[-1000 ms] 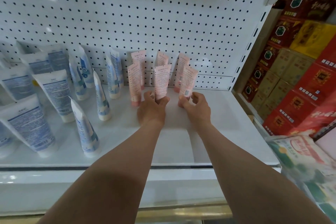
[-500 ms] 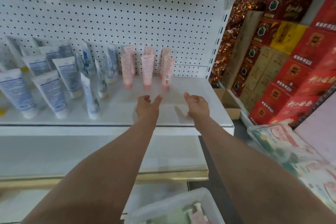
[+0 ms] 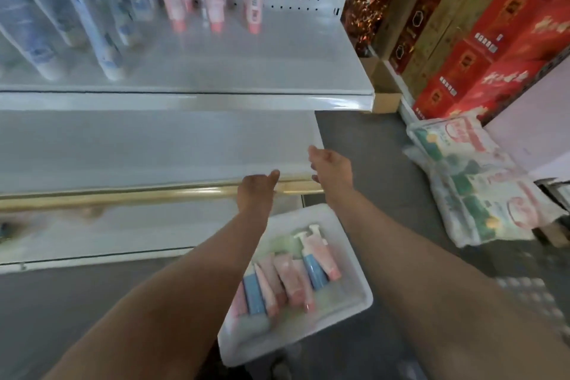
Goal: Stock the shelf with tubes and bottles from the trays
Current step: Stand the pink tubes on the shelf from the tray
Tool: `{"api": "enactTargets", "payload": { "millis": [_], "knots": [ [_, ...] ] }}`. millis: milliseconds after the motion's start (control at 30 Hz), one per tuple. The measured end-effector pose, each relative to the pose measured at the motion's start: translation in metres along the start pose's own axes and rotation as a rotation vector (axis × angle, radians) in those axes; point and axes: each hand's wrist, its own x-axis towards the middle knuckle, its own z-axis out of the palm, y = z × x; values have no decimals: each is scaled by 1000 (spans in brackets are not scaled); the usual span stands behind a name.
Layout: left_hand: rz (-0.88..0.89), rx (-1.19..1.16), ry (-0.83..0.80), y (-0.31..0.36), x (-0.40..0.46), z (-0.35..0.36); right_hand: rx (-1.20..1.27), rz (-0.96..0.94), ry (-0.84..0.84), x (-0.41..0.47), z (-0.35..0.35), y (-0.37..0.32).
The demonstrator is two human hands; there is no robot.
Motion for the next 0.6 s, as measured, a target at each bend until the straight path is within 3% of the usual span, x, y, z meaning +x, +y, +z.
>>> {"api": "enactTargets", "payload": {
  "millis": [300, 400, 500, 600],
  "knots": [
    [-421, 260, -64, -179, 8, -16, -189, 455, -173, -16, 1, 184],
    [-490, 297, -113, -205, 7, -20, -228, 567, -201, -23, 11, 226],
    [-463, 364, -26, -221, 12, -23, -243, 642, -205, -25, 23, 254],
    [-539, 423, -119, -238, 19, -22, -263, 664, -234, -23, 38, 279]
  ]
}}
